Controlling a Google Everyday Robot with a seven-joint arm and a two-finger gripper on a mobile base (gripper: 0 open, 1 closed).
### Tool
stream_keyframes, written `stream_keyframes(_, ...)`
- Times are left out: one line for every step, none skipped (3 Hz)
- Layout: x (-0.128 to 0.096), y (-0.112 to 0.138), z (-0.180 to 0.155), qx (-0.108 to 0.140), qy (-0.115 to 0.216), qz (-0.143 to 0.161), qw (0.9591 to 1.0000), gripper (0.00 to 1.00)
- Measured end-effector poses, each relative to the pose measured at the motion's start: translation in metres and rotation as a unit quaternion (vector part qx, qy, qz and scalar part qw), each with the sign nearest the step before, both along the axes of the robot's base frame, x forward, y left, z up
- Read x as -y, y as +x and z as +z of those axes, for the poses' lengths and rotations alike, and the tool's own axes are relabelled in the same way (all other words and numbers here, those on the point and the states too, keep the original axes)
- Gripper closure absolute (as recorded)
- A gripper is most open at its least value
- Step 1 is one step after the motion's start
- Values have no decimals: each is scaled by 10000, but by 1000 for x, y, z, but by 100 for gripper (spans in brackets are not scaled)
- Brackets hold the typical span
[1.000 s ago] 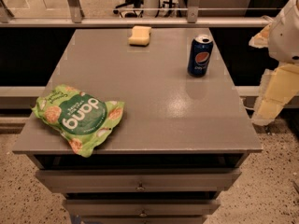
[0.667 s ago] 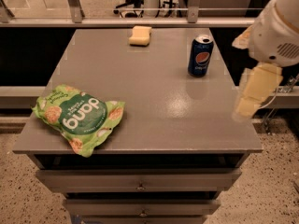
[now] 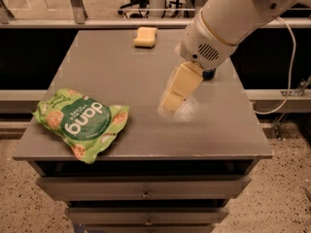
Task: Move green rice chip bag near sponge
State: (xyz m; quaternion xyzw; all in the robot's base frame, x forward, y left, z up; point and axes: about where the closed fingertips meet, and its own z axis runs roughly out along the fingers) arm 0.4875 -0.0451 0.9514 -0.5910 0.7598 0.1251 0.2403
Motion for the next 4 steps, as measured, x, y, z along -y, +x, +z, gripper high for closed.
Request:
stream_keyframes(0,0,0,0,-1,5,10000,0)
stream_keyframes(-44,6,-30,-233,298,97,9992,0)
stream_keyframes(-85,17,-58,-600,574,132,9965,0)
stream_keyframes(-127,20,-80,-878,869,141,9922,0)
